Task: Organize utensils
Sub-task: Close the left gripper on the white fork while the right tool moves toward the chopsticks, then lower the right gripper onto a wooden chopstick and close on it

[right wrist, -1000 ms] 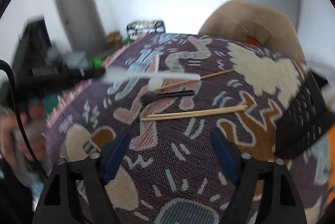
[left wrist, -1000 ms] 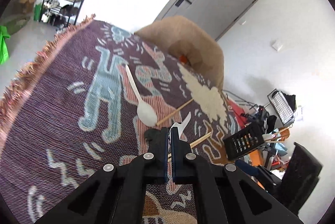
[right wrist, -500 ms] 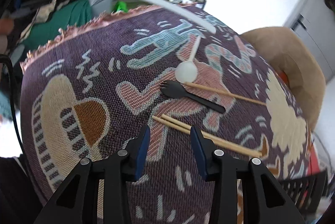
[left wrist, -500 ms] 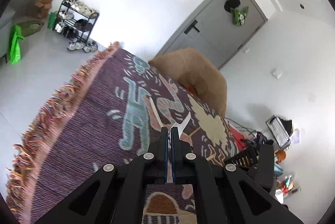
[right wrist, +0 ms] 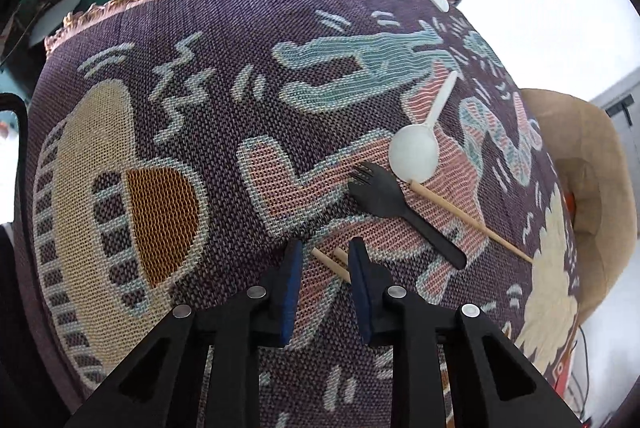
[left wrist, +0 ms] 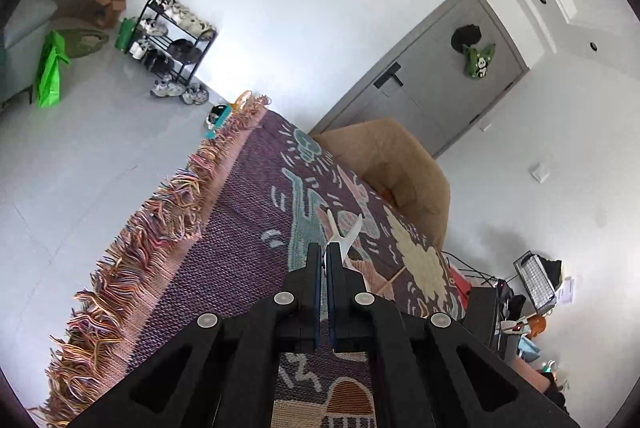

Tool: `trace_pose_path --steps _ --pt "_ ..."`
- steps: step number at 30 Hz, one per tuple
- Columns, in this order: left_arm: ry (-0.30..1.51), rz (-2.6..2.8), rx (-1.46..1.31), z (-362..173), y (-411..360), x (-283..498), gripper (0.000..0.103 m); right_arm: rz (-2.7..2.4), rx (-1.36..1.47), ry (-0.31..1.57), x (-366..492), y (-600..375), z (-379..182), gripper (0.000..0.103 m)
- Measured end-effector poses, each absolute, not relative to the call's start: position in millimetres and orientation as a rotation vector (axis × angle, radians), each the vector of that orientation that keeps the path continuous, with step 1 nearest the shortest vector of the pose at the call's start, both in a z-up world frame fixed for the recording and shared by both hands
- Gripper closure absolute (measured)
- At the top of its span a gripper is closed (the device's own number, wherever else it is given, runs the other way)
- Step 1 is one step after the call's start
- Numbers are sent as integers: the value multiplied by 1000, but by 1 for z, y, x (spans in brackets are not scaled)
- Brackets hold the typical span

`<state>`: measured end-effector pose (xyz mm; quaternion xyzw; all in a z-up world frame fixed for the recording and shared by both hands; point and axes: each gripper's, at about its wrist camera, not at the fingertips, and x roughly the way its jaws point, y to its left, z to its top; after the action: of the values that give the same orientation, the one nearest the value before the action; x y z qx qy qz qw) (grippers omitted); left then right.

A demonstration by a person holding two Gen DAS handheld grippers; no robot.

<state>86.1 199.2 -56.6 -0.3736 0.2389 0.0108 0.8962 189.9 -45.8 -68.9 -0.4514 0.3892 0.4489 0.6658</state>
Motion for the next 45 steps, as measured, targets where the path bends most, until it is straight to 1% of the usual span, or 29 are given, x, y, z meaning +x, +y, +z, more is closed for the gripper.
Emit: trace_pose_path --steps 5,7,9,12,23,25,27,28,30,36,44,45 --pt "494 34 -799 -63 210 85 102 1059 -1047 910 193 -42 -69 87" --pt "494 37 -804 -65 212 85 102 1055 -1083 896 190 -41 -71 91" --pt "493 39 -805 -66 216 84 102 1047 -1113 879 185 -42 -71 92" --pt "491 36 -809 -66 216 84 102 1031 -1104 882 187 -47 -67 100" --pt "485 26 -796 -61 210 85 102 954 -789 877 207 -94 -3 100" --pt "487 22 -793 -60 206 87 102 949 -830 873 203 -91 -6 100" --pt "489 19 -798 -61 205 88 102 936 -901 861 197 -83 -16 99" --pt "490 18 -799 -61 203 88 102 941 -939 874 195 -79 -23 90" --pt "490 17 -797 -61 202 86 102 931 -1013 884 194 -74 -38 77" --pt "480 26 -791 -57 206 82 102 941 -1092 945 202 -70 -59 76" --pt "492 34 -816 -69 216 83 102 1045 -1031 1095 232 -71 -65 76" --pt "491 37 -818 -70 218 83 102 1055 -1035 1102 232 -71 -66 74"
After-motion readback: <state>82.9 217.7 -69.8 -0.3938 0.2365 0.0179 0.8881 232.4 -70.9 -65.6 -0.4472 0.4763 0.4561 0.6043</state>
